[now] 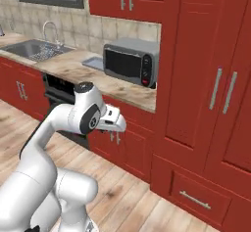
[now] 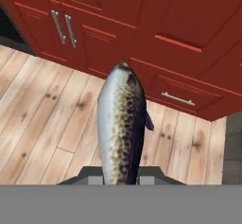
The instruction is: Take the fish out of the fridge, briefly rinse it in the sink, and place it on the tray next to the sink.
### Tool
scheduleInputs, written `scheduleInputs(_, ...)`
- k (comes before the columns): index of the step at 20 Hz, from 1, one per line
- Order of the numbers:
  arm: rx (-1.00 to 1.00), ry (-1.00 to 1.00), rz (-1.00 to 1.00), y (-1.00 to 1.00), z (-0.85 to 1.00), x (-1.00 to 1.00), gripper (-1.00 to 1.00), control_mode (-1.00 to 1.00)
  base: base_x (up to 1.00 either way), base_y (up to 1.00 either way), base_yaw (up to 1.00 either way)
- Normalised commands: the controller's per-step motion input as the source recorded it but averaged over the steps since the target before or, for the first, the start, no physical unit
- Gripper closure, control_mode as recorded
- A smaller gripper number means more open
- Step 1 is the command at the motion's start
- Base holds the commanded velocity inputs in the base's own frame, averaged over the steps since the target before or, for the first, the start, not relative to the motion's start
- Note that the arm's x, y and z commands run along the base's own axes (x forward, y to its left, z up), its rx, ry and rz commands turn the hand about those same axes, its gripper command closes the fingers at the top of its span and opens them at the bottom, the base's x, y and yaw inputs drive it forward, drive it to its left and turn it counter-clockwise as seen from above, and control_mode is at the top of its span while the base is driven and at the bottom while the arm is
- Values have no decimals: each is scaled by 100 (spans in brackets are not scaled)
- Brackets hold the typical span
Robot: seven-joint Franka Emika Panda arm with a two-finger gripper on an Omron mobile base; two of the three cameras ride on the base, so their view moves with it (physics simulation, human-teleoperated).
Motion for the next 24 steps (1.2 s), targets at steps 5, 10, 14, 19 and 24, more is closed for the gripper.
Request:
scheduleInputs(5, 0, 0, 0, 0, 0, 0, 100, 100, 42, 44, 67)
scheduleInputs(10, 0, 0, 0, 0, 0, 0, 100, 100, 100, 18, 48)
scheduleInputs(14, 0, 0, 0, 0, 0, 0, 100, 100, 100, 25, 35)
scheduleInputs(19, 0, 0, 0, 0, 0, 0, 100, 100, 100, 42, 22)
scheduleInputs(24, 0, 0, 0, 0, 0, 0, 100, 100, 100, 6, 5)
